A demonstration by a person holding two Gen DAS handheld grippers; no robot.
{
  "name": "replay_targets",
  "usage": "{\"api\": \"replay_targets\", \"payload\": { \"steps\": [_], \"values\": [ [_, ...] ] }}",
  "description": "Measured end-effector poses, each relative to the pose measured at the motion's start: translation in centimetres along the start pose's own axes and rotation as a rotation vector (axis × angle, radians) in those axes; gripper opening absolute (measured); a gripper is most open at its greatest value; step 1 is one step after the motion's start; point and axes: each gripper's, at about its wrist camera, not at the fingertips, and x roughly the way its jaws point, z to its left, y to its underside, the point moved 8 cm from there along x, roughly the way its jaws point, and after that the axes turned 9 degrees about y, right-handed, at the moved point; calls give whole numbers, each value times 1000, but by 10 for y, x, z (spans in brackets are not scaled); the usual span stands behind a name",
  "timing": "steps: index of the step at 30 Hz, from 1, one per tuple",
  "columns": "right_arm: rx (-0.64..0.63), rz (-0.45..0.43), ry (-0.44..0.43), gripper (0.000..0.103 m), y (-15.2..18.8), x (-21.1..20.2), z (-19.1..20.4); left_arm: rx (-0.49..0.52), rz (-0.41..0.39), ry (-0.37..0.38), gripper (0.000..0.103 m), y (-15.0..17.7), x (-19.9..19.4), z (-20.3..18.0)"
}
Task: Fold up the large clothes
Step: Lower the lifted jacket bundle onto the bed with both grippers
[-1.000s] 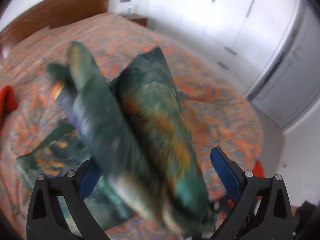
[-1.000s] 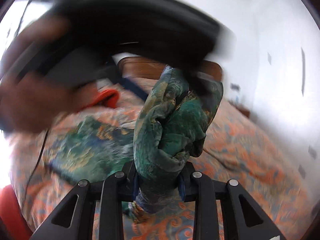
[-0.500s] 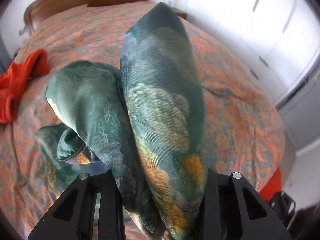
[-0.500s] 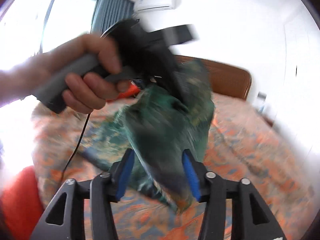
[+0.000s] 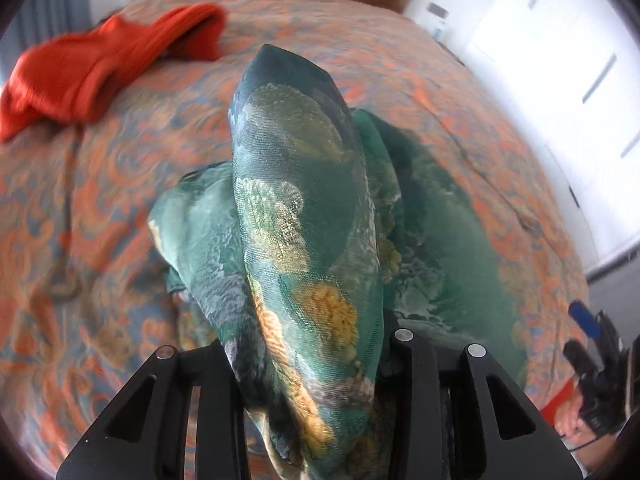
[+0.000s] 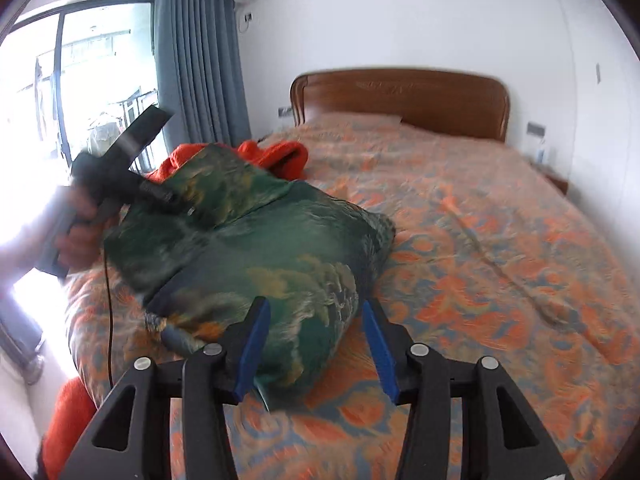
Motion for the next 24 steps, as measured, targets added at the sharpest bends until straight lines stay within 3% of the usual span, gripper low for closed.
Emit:
{"api": "replay_targets", "payload": {
  "steps": [5,9,15,24],
  "values": [
    [-62,18,-34,49,-21,54,40,-64,-27,51,40,9,8,21],
    [-116,52,-36,49,-14,90,65,-68,-33,62,45,17,24,21],
    [-112,200,3,49,39,150,53,-149,-22,166,58,28,52,40],
    [-105,187,15,48,58,169,46,-157,-53,234,63,30,66,53]
  ]
}}
